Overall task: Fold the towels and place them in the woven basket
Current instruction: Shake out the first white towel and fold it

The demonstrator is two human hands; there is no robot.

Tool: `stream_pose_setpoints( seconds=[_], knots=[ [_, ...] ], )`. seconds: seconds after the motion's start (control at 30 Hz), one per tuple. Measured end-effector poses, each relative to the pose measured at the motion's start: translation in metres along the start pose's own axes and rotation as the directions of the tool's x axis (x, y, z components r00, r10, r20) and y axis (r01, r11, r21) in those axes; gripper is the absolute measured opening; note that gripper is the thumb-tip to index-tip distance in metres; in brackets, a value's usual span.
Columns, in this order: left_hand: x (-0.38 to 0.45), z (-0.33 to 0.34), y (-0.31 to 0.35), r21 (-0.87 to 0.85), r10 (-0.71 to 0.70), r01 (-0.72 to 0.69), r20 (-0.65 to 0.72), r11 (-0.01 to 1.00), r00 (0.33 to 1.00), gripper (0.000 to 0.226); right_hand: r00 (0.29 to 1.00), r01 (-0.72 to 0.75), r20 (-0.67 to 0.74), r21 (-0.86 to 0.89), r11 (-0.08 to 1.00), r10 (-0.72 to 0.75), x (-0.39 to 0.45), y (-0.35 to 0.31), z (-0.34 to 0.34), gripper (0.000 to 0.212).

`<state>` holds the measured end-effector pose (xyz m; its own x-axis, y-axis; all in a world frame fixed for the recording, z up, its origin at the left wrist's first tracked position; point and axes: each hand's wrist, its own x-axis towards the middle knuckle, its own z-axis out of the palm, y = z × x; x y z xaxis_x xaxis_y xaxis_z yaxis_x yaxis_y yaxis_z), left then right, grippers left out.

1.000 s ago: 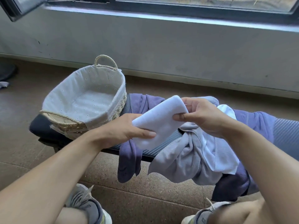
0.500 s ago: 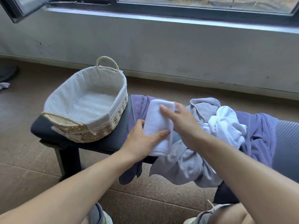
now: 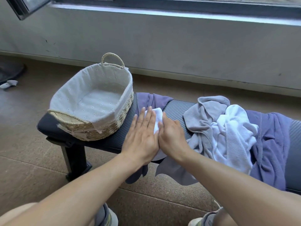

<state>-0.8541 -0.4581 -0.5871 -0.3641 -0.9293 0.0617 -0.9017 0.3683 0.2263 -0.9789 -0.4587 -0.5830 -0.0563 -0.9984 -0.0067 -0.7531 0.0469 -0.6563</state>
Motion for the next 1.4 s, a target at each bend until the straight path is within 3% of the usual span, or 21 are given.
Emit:
stream_pose_setpoints(
  seconds=[0.2, 0.4, 0.47, 0.57, 0.83, 1.07, 1.2, 1.4],
  knots=[
    [0.001, 0.009, -0.005, 0.036, -0.005, 0.003, 0.049, 0.999, 0.999, 0.08, 0.999, 0.016, 0.045, -0.215, 0.976, -0.006, -0.005, 0.001, 0.003, 0.052],
    [0.007, 0.005, -0.005, 0.039, -0.005, 0.001, 0.106, 0.999, 0.994, 0.086, 0.997, 0.03, 0.08, -0.254, 0.967, -0.01, 0.0, 0.003, 0.001, 0.055],
    [0.008, 0.002, -0.004, 0.054, -0.015, 0.009, 0.117, 0.998, 0.993, 0.079, 0.996, 0.027, 0.087, -0.255, 0.966, -0.005, 0.001, 0.004, 0.001, 0.054],
    [0.01, -0.003, -0.002, 0.043, -0.022, 0.016, 0.152, 0.999, 0.988, 0.063, 0.995, 0.025, 0.095, -0.223, 0.974, -0.004, 0.001, 0.006, 0.001, 0.053],
    [0.01, -0.015, -0.01, -0.097, -0.02, 0.039, 0.189, 0.995, 0.982, 0.061, 0.998, -0.003, 0.067, -0.048, 0.999, 0.006, -0.002, 0.002, 0.003, 0.052],
    [0.009, -0.04, -0.03, -0.05, -0.028, 0.033, 0.105, 0.998, 0.994, 0.053, 0.995, -0.072, 0.068, -0.051, 0.996, 0.076, -0.002, 0.001, -0.005, 0.042],
    [0.01, -0.043, -0.03, -0.061, -0.028, 0.033, 0.076, 0.998, 0.997, 0.051, 0.998, -0.054, 0.037, 0.051, 0.997, 0.052, 0.0, -0.005, -0.001, 0.072],
    [0.007, -0.036, -0.026, -0.081, -0.05, 0.051, 0.019, 0.995, 0.999, 0.051, 0.997, -0.067, -0.008, 0.199, 0.978, 0.07, -0.007, -0.011, 0.013, 0.056]
  ],
)
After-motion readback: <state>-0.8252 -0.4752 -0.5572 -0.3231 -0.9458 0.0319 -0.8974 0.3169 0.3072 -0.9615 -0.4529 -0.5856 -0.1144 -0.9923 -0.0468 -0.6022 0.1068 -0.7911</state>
